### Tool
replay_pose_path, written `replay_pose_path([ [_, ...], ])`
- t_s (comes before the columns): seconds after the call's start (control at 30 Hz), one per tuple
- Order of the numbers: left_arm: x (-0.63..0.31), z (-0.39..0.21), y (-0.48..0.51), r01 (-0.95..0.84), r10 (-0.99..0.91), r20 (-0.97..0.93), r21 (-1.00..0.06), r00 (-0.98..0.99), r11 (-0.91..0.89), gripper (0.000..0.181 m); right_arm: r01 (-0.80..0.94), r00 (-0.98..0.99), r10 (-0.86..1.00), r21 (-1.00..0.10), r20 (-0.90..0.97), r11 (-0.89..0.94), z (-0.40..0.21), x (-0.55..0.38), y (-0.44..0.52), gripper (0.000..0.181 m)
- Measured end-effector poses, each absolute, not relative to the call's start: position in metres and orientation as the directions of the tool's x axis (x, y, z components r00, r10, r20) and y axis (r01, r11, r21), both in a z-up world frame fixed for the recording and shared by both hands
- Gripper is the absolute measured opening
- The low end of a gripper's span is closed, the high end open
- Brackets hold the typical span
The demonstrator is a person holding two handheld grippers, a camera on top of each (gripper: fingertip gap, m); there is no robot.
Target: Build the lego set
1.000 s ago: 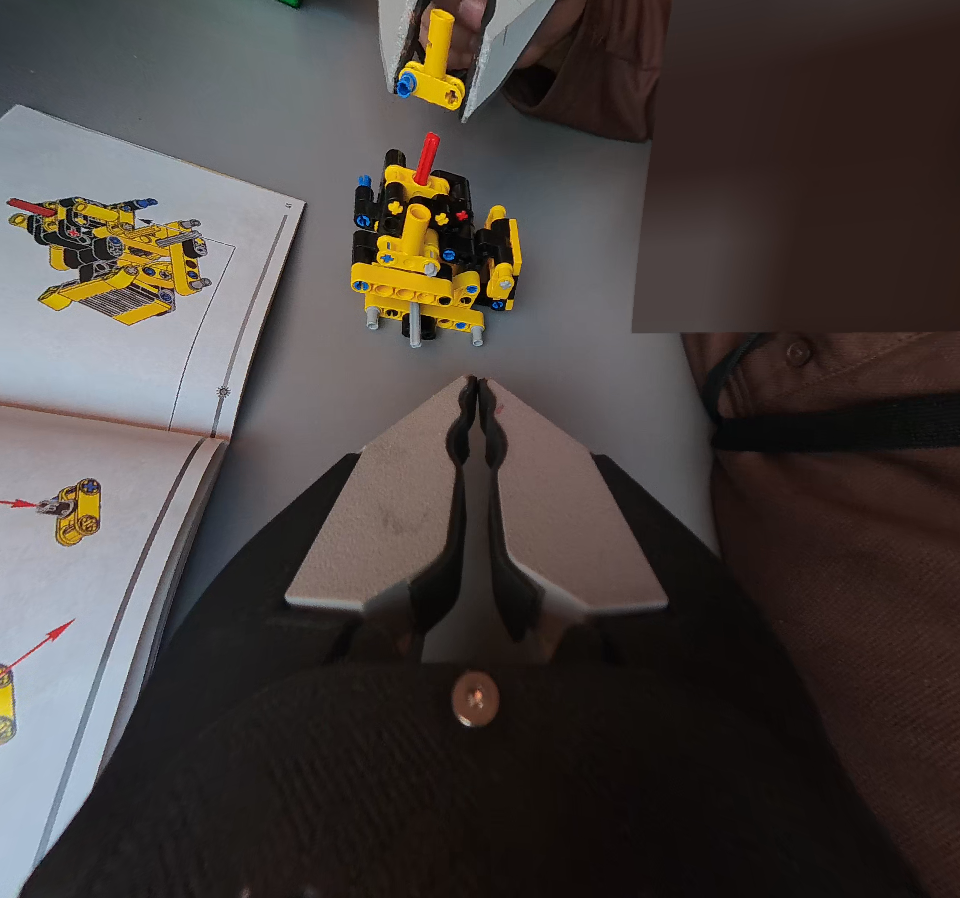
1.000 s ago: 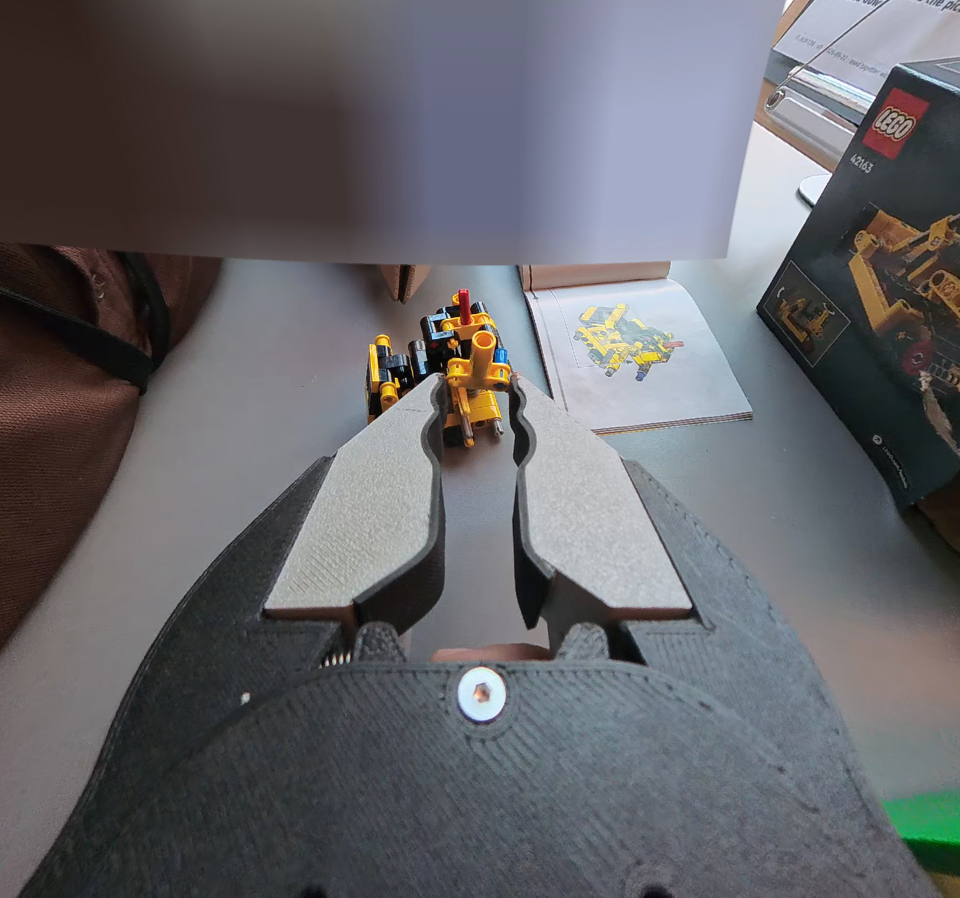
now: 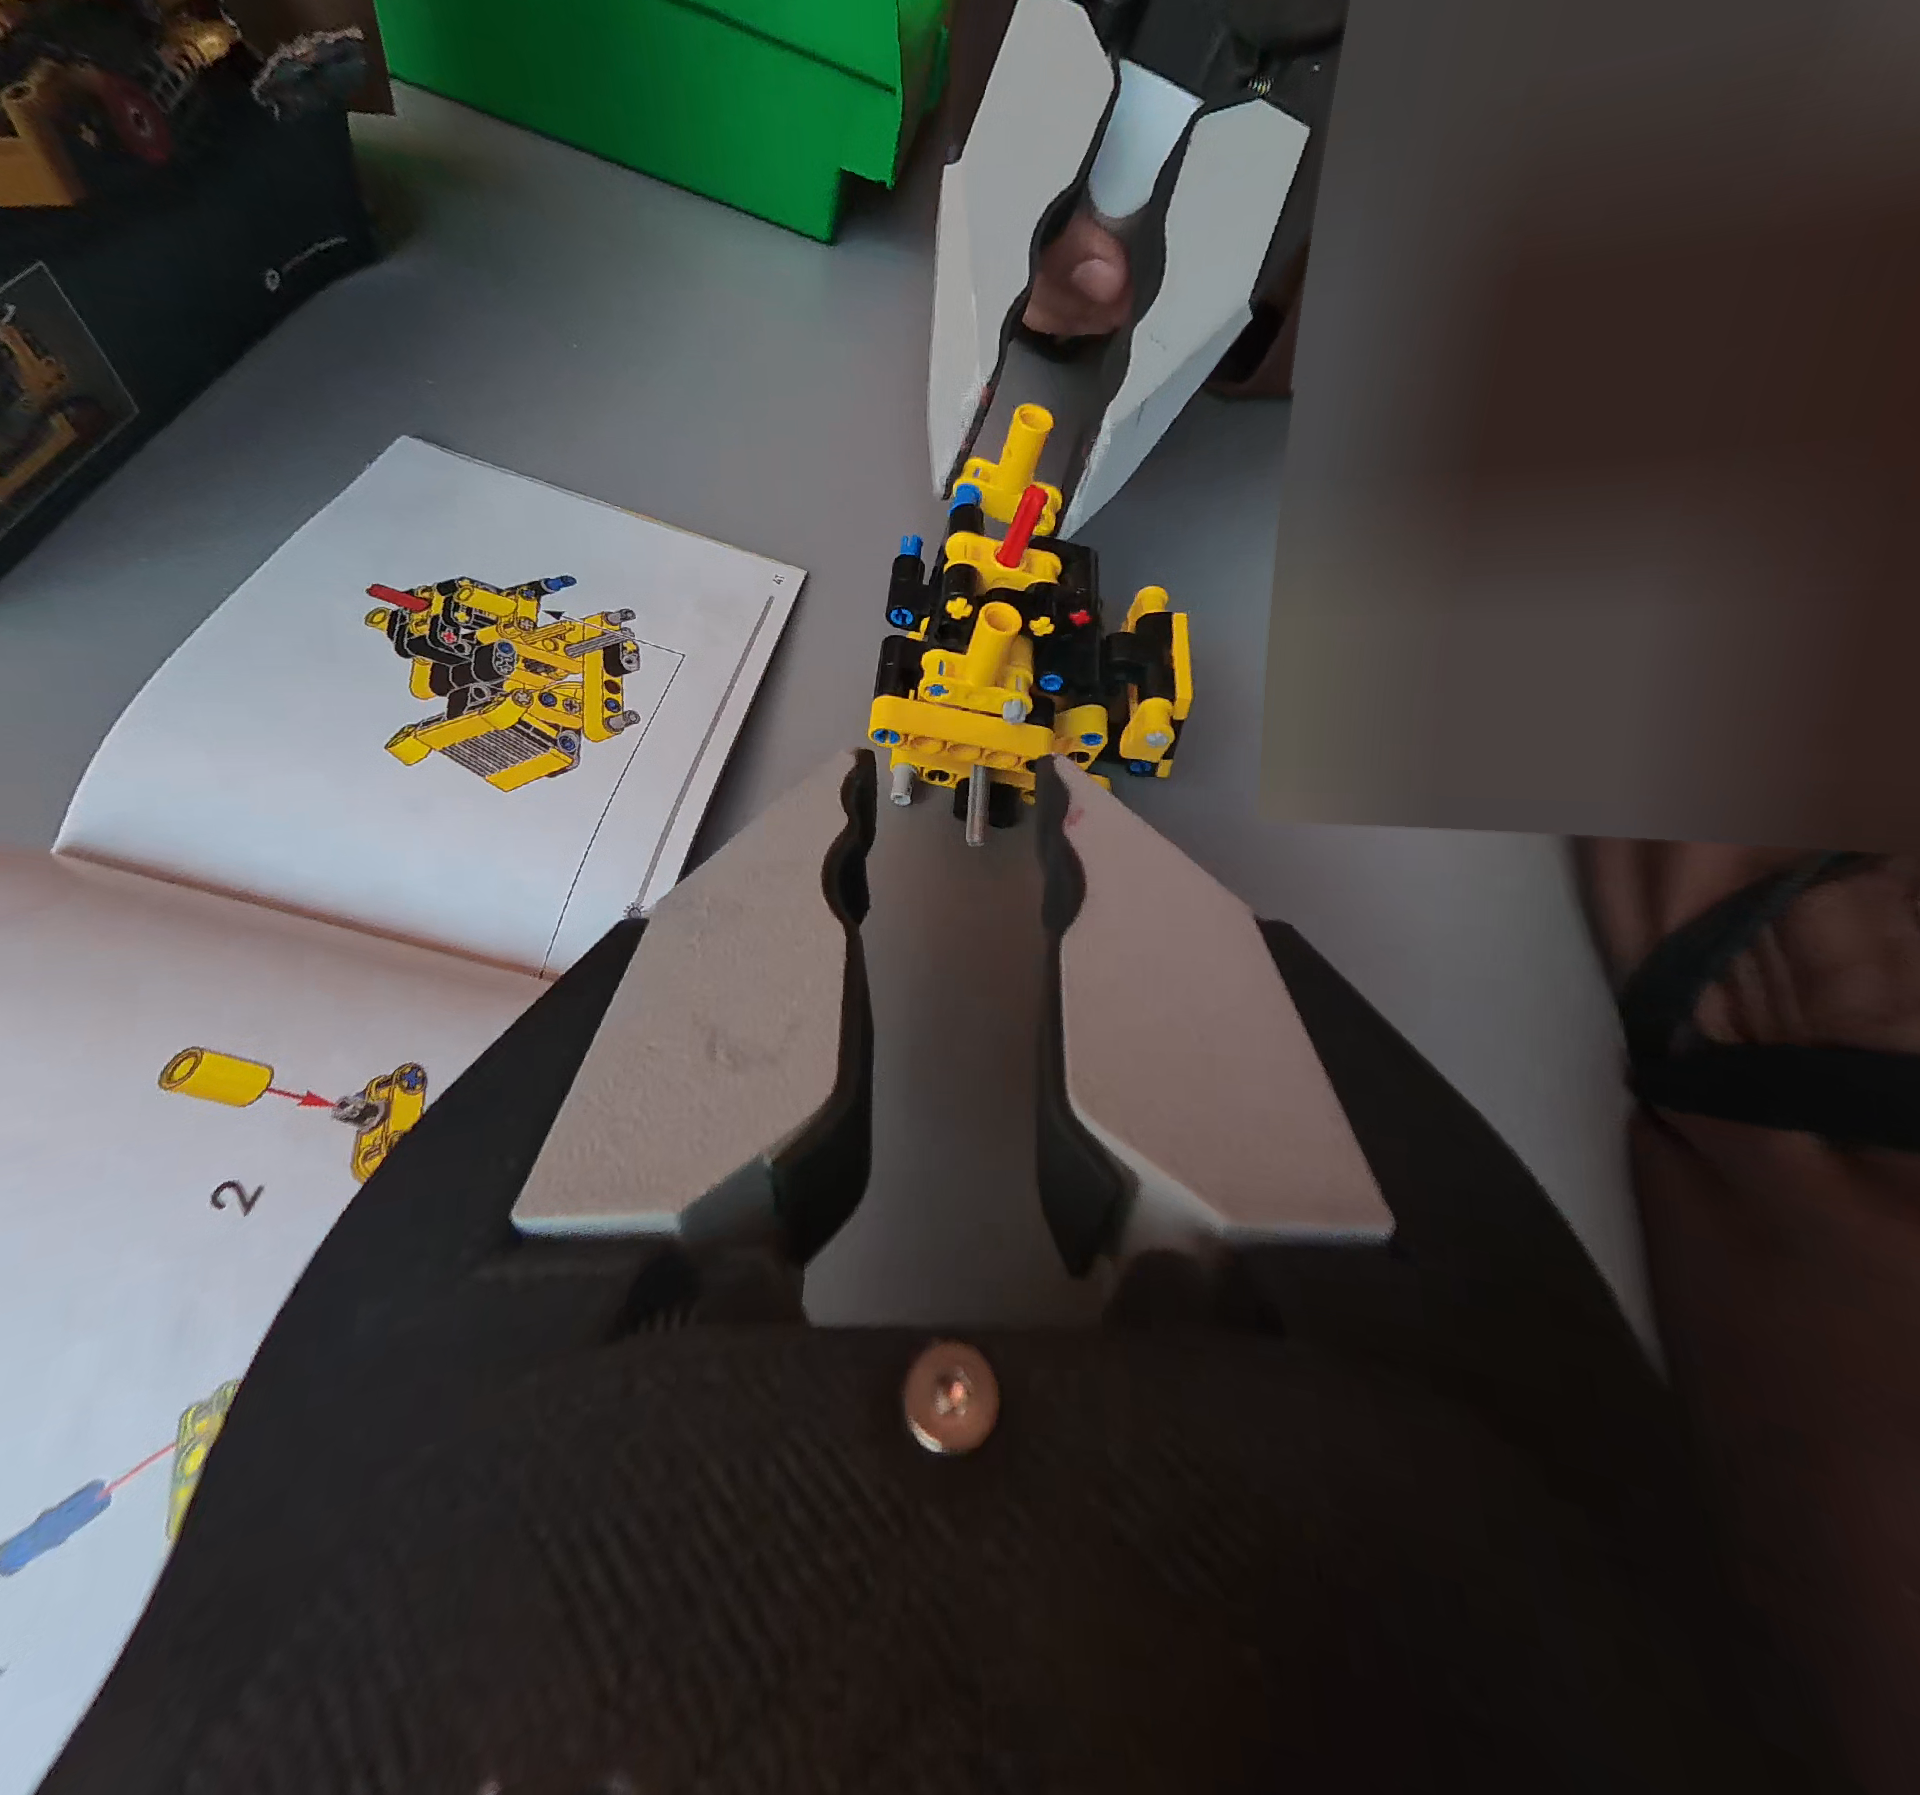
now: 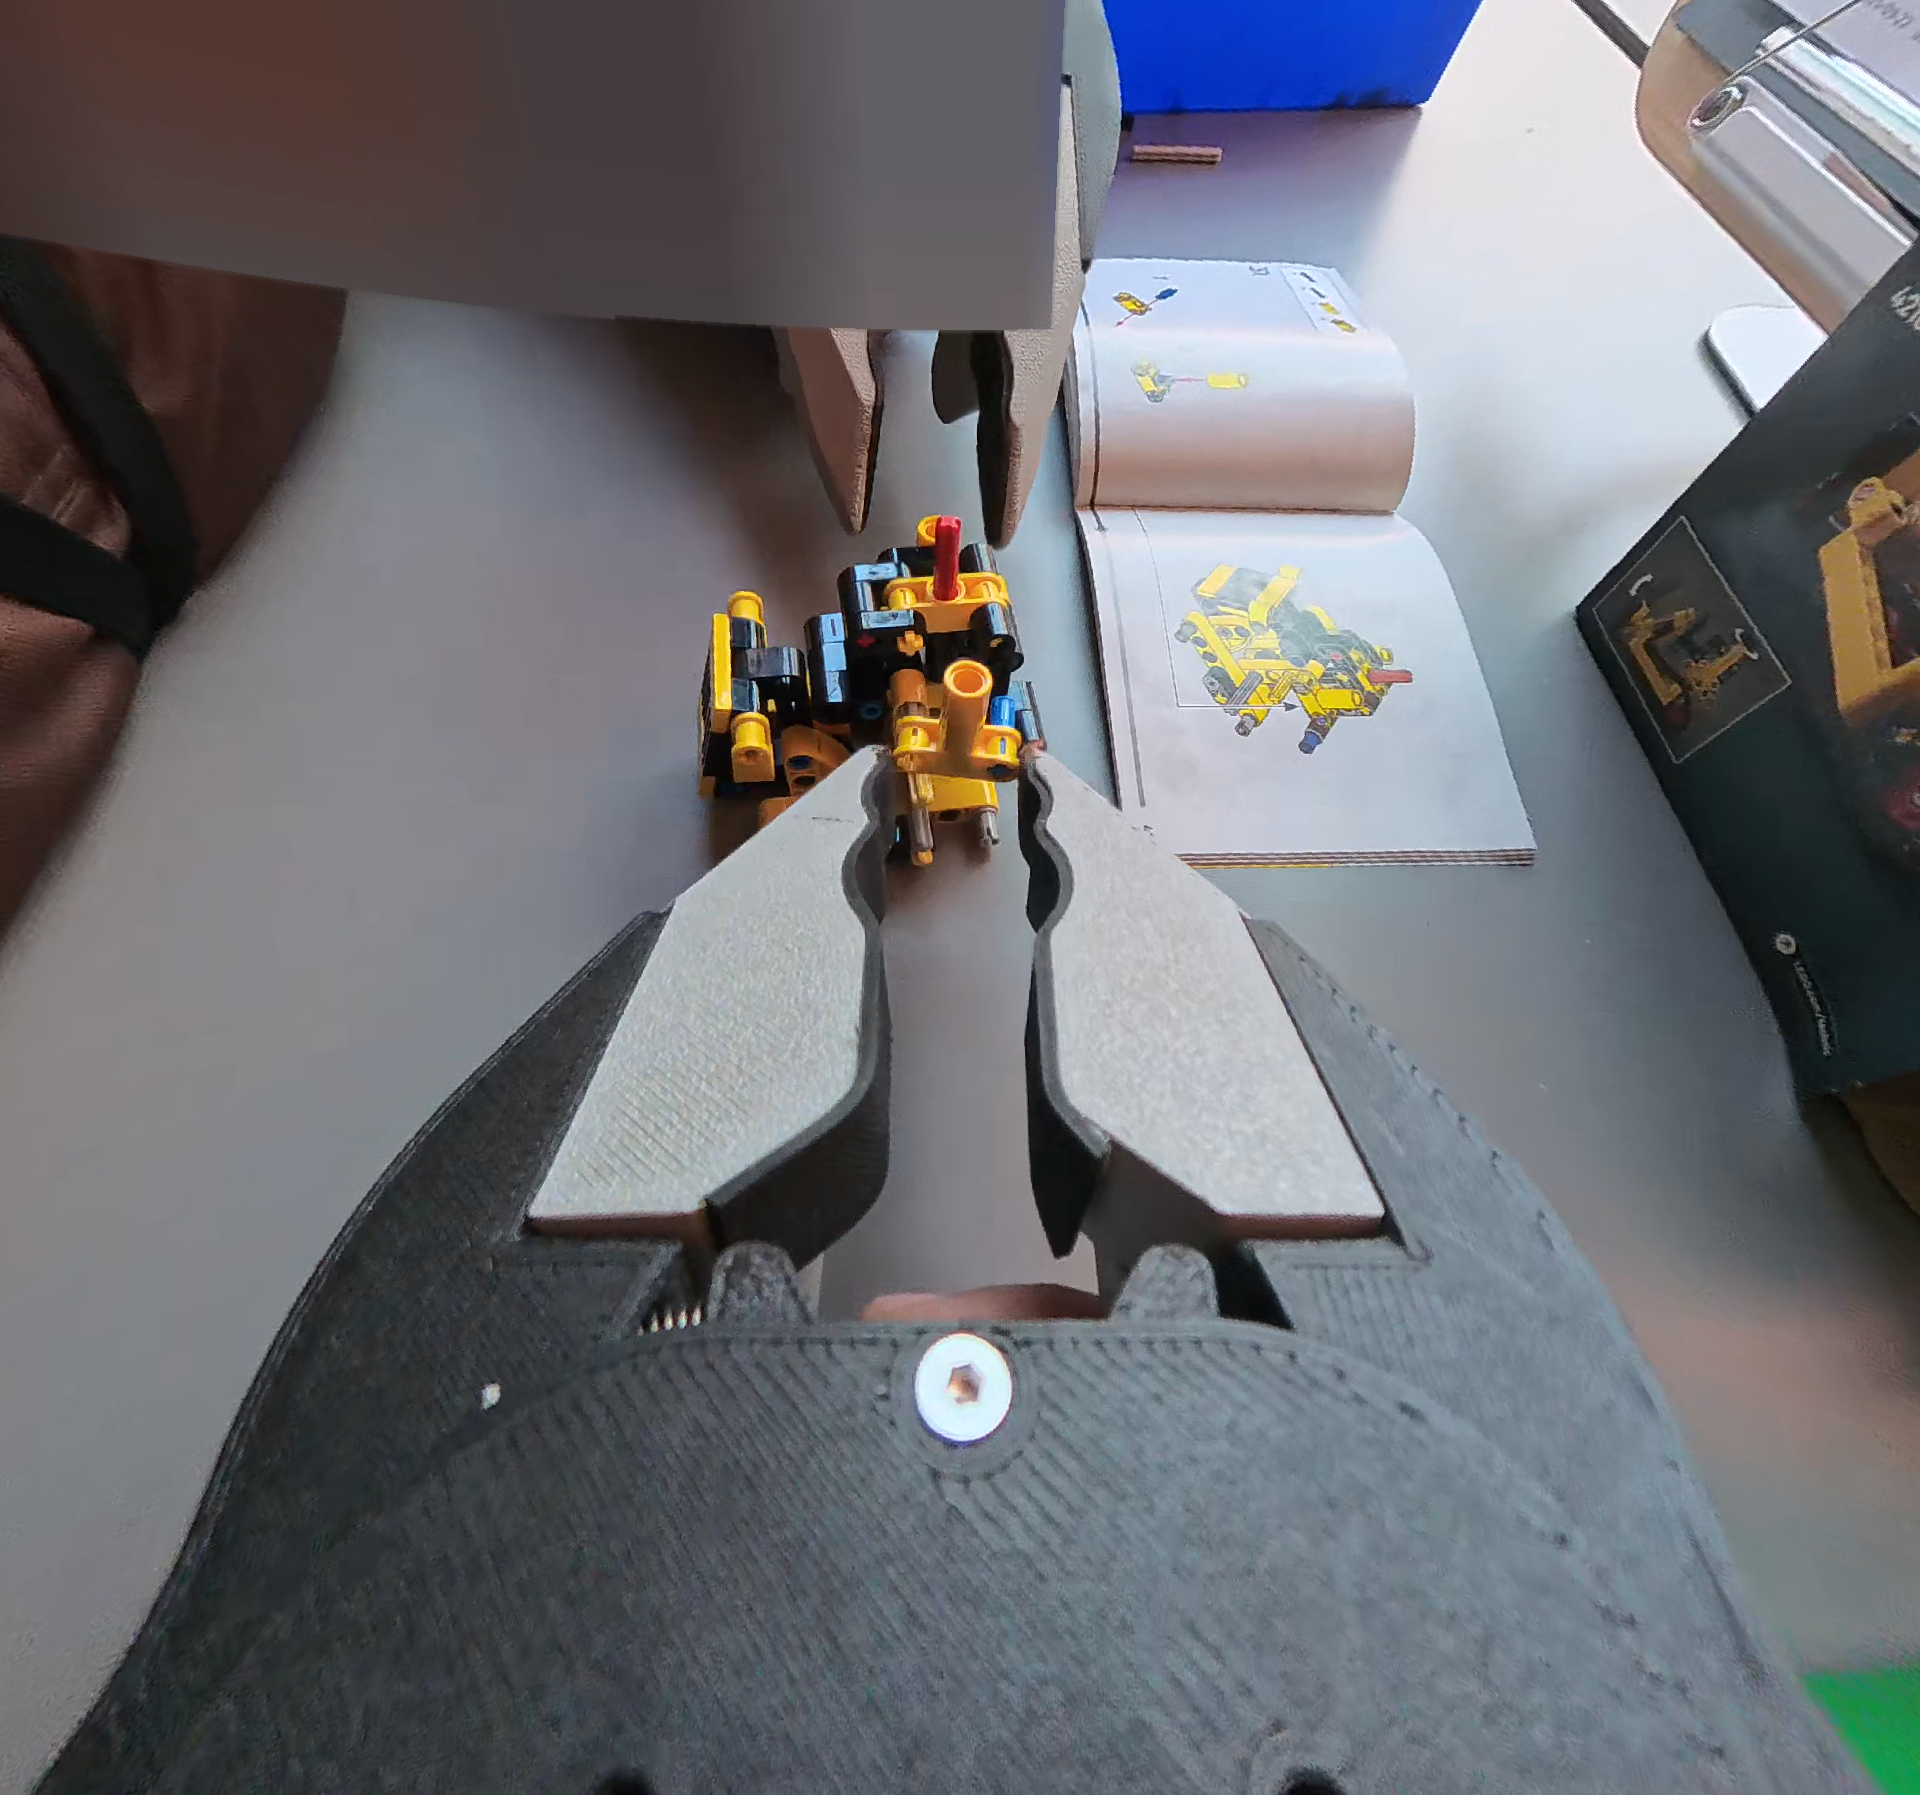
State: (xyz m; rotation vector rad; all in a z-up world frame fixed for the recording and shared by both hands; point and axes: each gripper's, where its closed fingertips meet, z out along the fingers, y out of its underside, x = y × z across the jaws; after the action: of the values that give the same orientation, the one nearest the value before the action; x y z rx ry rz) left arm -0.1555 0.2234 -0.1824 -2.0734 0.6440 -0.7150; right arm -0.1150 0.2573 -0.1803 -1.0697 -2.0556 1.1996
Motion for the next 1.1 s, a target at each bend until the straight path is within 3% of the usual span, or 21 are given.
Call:
replay_pose_path([
  [0.33, -0.1486, -0.1849, 0.2266, -0.189, -0.676, 0.286, -0.822, 0.679, -0.537, 0.028, 0.39, -0.603, 0.797, -0.857, 0.038, 0.336, -0.1868, -0.1173, 0.2542, 0.021],
  [0.53, -0.1451, -0.1843, 0.2237, -0.203, -0.7, 0.29, -0.823, 0.653, -0.53, 0.039, 0.409, -0.618, 0.786, -0.85, 0.01, 0.332, -0.1898, -0.1165, 0.2535, 0.021],
  [1.1, -0.1488, -0.1789, 0.2318, -0.254, -0.703, 0.194, -0.84, 0.684, -0.479, 0.035, 0.411, -0.596, 0.803, -0.854, 0.014, 0.32, -0.1895, -0.1203, 0.2576, 0.02],
])
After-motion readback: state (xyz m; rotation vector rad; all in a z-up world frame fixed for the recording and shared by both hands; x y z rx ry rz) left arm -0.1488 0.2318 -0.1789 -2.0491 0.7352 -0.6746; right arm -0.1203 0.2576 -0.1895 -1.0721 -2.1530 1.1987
